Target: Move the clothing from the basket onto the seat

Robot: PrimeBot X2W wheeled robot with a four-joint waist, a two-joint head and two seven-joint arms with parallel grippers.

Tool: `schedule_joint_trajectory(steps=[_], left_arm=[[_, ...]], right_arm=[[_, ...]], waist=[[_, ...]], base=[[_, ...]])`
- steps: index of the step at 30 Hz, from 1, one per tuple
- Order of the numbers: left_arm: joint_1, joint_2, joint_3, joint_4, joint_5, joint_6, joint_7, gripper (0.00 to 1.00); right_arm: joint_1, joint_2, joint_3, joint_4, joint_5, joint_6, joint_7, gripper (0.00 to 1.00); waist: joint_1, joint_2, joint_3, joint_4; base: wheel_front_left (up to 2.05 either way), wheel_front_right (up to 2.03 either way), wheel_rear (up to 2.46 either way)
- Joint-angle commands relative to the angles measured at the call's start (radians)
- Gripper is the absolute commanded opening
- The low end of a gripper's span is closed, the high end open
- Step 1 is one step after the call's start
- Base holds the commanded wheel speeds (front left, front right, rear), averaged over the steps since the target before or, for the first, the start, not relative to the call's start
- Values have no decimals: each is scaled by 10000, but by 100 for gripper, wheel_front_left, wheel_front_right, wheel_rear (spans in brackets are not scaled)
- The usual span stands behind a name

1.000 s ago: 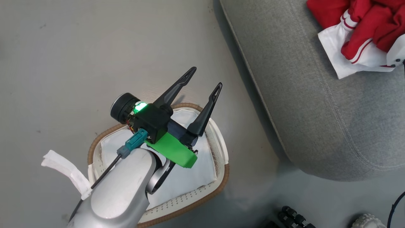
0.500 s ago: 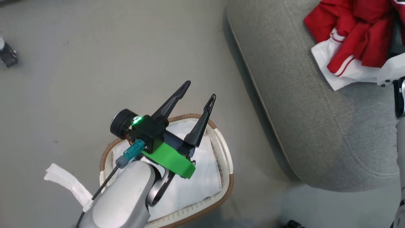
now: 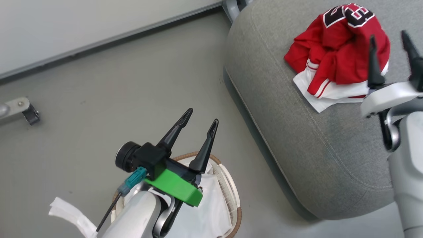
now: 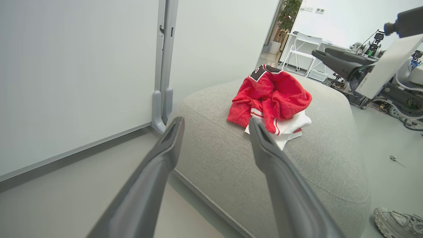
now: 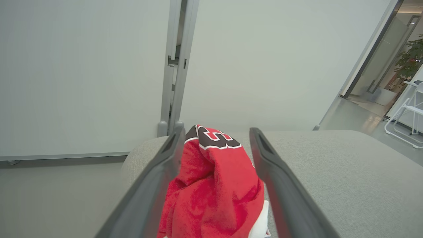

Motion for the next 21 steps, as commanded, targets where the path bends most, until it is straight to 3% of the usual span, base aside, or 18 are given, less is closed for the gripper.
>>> schedule_joint_trajectory(steps=[1, 6, 11, 21], left_arm=[[325, -29, 189, -68, 109, -27, -5, 100], [875, -103, 1103, -81, 524, -27, -5, 100], [1443, -341, 2650, -135, 1114, -20, -5, 100], [2358, -630, 5257, 626, 2371, 344, -5, 100]], right_arm=[[384, 79, 225, -128, 197, -14, 1, 100], [1040, 381, 1127, -515, 750, -14, 1, 100], [1629, 725, 1757, -626, 1069, -14, 0, 100], [2461, 1173, 2274, -482, 1166, -14, 1, 100]], waist=[[1, 24, -727, 85], [1, 24, -1111, 480], [1, 24, -1275, 1059], [1, 24, -1424, 1900]], base=[[0, 0, 0], [0, 0, 0], [0, 0, 0], [0, 0, 0]])
